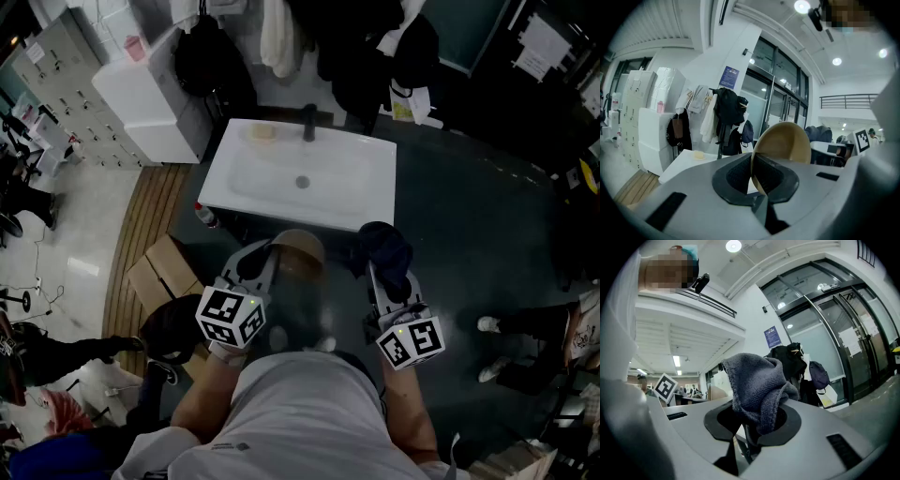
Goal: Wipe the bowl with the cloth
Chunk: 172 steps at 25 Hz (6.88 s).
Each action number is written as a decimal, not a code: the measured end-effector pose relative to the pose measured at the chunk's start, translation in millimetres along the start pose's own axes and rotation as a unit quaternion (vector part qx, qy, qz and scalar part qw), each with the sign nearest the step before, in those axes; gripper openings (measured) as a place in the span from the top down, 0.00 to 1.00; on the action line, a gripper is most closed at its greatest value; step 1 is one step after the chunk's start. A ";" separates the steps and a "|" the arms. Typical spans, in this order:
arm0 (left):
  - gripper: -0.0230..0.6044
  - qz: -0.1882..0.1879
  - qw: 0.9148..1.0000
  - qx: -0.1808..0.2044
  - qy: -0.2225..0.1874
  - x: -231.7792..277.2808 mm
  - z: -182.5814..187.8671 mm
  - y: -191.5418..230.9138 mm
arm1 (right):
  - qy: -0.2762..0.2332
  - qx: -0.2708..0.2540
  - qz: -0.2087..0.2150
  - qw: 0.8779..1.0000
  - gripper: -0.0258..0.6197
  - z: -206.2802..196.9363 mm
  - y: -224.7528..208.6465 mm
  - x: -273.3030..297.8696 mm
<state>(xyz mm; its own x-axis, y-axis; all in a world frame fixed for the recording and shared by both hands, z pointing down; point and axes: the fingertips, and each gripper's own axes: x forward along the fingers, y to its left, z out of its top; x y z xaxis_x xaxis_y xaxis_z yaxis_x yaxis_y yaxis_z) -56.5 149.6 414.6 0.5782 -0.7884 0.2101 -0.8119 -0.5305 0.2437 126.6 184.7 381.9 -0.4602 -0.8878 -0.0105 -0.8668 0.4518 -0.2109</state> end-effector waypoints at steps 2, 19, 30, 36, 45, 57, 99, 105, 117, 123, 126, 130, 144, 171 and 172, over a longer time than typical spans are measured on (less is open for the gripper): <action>0.94 -0.002 1.000 0.003 -0.001 1.6 1.3 -4.7 | 0.000 -0.003 0.004 1.000 0.83 0.6 0.4 -0.3; 0.94 0.013 1.000 0.010 0.009 27.6 -10.3 -41.6 | -0.012 0.023 -0.012 1.000 0.83 1.0 -55.4 -30.2; 0.94 0.017 1.000 0.007 0.017 60.2 -18.2 -31.6 | 0.004 0.035 0.003 0.999 0.83 -15.7 -78.5 -6.4; 0.94 0.006 1.000 -0.004 0.024 94.1 -7.0 11.8 | 0.019 0.031 -0.011 0.999 0.83 -17.0 -89.2 47.4; 0.94 -0.026 0.999 -0.011 0.037 152.3 18.1 83.7 | 0.032 0.027 -0.028 0.999 0.83 -16.5 -97.5 148.6; 0.94 -0.063 0.996 -0.023 0.051 193.8 35.9 180.4 | 0.052 -0.010 -0.055 0.997 0.83 -22.5 -82.6 249.4; 0.94 -0.090 0.994 -0.049 0.045 263.6 97.9 171.8 | 0.231 -0.501 0.209 0.807 0.83 -26.1 -48.4 299.7; 0.94 -0.095 0.991 -0.090 0.007 265.9 119.3 170.7 | 0.219 -0.455 0.235 0.831 0.83 -34.9 -40.7 298.8; 0.94 -0.307 0.928 -0.210 -0.010 251.1 147.4 137.2 | 0.148 -0.288 0.350 0.879 0.83 -38.5 4.2 305.3; 0.94 -0.444 0.881 -0.161 0.039 224.1 147.3 107.8 | 0.143 -0.226 0.411 0.871 0.83 -42.1 21.4 306.2; 0.94 -0.480 0.866 -0.121 0.070 211.9 139.1 98.7 | 0.152 -0.201 0.433 0.865 0.83 -45.3 27.2 305.6; 0.94 -0.524 0.839 -0.049 0.140 193.8 118.7 90.7 | 0.179 -0.192 0.456 0.850 0.83 -53.0 30.5 302.7; 0.94 -0.547 0.770 0.081 0.318 164.4 66.2 109.2 | 0.247 -0.240 0.489 0.801 0.83 -86.1 46.4 297.7; 0.94 -0.310 0.847 0.122 0.415 232.3 8.3 184.1 | 0.248 -0.233 0.413 0.845 0.83 -66.9 18.2 299.2; 0.94 -0.303 0.852 0.119 0.410 235.7 8.8 184.8 | 0.249 -0.230 0.409 0.847 0.83 -67.9 16.3 298.2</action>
<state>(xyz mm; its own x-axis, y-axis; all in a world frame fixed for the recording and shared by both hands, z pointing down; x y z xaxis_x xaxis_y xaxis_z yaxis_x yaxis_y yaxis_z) -71.0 -137.0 500.8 0.6796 0.0844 0.7287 -0.2801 -0.8882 0.3641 -37.8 -66.7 441.7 -0.8679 -0.1661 0.4682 -0.1497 0.9861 0.0725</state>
